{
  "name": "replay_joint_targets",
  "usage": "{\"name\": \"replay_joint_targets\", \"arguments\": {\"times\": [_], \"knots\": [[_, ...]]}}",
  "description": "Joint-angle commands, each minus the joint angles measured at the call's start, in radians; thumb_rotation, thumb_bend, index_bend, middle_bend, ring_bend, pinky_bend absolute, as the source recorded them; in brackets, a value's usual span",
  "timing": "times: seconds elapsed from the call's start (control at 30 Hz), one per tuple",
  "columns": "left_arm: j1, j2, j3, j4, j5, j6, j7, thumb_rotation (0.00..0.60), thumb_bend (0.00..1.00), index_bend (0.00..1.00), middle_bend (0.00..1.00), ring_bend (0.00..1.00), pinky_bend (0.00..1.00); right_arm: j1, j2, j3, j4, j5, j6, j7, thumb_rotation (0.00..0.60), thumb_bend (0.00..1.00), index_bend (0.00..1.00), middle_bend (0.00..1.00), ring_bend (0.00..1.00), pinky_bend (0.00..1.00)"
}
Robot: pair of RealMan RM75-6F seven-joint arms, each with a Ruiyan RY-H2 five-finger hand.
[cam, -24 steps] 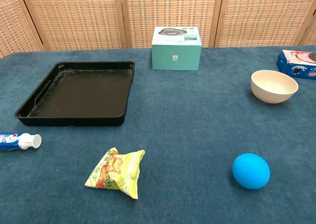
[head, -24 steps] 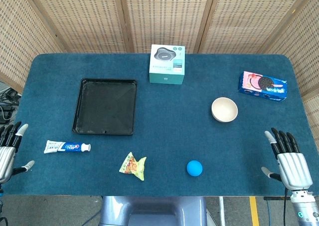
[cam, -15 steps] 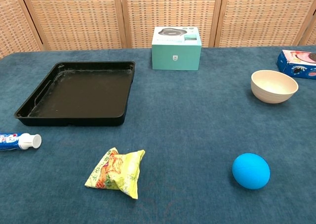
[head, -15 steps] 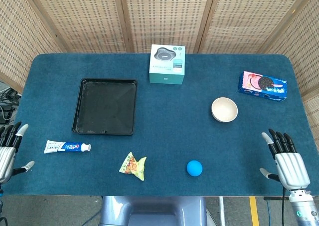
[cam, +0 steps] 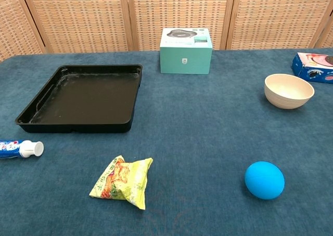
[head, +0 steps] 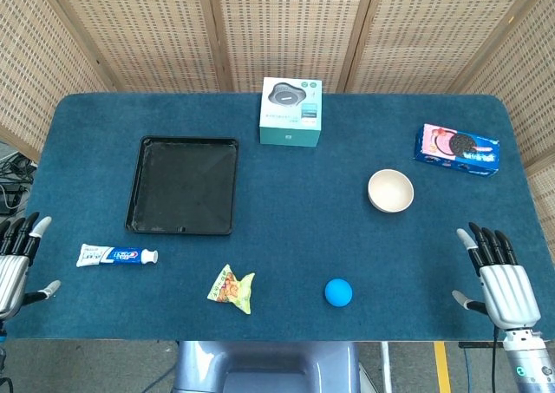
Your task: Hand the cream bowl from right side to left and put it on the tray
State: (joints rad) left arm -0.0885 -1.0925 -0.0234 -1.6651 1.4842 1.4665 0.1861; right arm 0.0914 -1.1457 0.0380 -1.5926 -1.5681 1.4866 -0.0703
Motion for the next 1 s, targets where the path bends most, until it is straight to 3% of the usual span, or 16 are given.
{"name": "replay_joint_targets", "arguments": {"times": [0.03, 0.17, 0.27, 0.6, 0.77, 1.0], "knots": [[0.001, -0.001, 0.001, -0.001, 0.003, 0.003, 0.003, 0.6, 0.01, 0.0, 0.0, 0.0, 0.0, 0.001, -0.004, 0.001, 0.004, -0.001, 0.001, 0.006, 0.6, 0.1, 0.02, 0.0, 0.0, 0.0], [0.003, 0.002, 0.0, -0.004, 0.005, 0.008, -0.004, 0.6, 0.01, 0.0, 0.0, 0.0, 0.0, 0.005, -0.019, 0.008, 0.011, -0.012, 0.013, 0.024, 0.6, 0.1, 0.26, 0.01, 0.0, 0.0], [0.004, 0.003, -0.003, -0.001, 0.003, 0.012, -0.011, 0.6, 0.01, 0.0, 0.0, 0.0, 0.0, 0.022, -0.046, 0.03, 0.027, -0.029, 0.032, 0.04, 0.6, 0.12, 0.35, 0.07, 0.0, 0.02], [0.0, -0.003, -0.006, 0.006, -0.001, 0.005, -0.015, 0.6, 0.01, 0.0, 0.0, 0.0, 0.0, 0.182, -0.084, 0.132, 0.0, 0.046, -0.15, -0.085, 0.6, 0.14, 0.41, 0.11, 0.0, 0.07], [-0.008, -0.007, -0.009, 0.017, -0.017, -0.016, -0.019, 0.6, 0.01, 0.0, 0.0, 0.0, 0.0, 0.323, -0.149, 0.208, 0.031, 0.187, -0.337, -0.205, 0.6, 0.16, 0.44, 0.12, 0.0, 0.08], [-0.011, -0.005, -0.018, 0.026, -0.041, -0.026, -0.033, 0.6, 0.01, 0.0, 0.0, 0.0, 0.0, 0.408, -0.223, 0.243, 0.094, 0.304, -0.422, -0.269, 0.6, 0.23, 0.46, 0.14, 0.0, 0.1]]}}
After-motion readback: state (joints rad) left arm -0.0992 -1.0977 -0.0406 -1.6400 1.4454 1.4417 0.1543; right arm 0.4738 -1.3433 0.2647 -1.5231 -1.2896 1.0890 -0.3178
